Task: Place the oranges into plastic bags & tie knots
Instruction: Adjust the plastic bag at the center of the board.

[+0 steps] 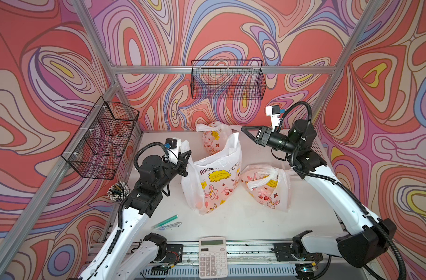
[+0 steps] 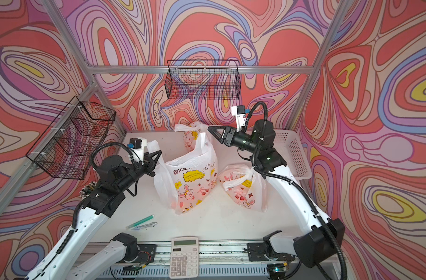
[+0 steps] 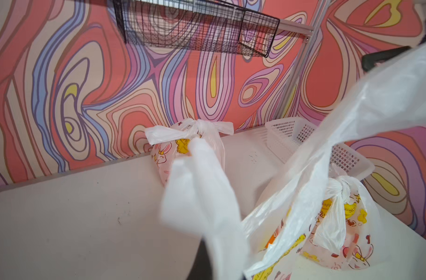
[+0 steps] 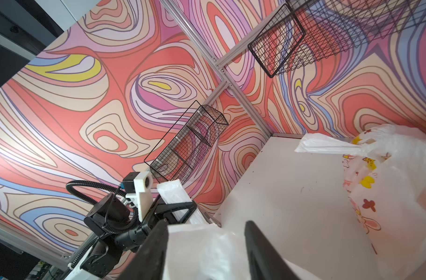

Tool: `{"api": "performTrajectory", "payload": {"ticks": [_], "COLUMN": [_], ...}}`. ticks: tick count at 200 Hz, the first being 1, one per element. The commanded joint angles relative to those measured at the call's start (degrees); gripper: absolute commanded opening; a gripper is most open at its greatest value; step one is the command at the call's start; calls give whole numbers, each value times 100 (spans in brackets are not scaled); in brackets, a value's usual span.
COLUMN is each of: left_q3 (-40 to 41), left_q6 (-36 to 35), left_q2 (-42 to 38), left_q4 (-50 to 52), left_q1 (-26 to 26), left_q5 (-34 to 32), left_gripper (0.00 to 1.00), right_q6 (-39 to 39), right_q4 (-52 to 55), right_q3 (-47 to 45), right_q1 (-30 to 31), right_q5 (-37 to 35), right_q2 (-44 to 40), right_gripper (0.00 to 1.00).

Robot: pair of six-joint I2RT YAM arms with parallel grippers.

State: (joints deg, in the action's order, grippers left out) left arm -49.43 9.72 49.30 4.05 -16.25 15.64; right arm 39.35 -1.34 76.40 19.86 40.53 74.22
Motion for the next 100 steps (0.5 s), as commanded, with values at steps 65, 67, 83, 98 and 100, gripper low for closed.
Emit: {"api": "performTrajectory", "payload": {"ticks": [65, 67, 83, 98, 100], "left_q3": [258, 258, 276, 276, 278], "left_q6": [922, 926, 944, 945, 945], "left_q2": [-35, -35, -35, -34, -34], "left_q4": [-705, -702, -713, -706, -707], "left_q1": [649, 656, 674, 684, 685], "left_q5": [774, 774, 805, 794, 799], "left_gripper": [0, 0, 0, 0, 0], "right_q6": [-4356, -4460, -5025, -5507, -5568], "right_q4": [1093, 1082, 983, 1039, 1040], "right_q3": [-626, -655, -777, -724, -712], "right_q1": [-325, -325, -317, -318, -319], "right_q5": [18, 131, 535, 746, 787], "right_q2": [-260, -230, 7, 256, 294], "right_gripper": [96, 97, 98, 98, 98]}}
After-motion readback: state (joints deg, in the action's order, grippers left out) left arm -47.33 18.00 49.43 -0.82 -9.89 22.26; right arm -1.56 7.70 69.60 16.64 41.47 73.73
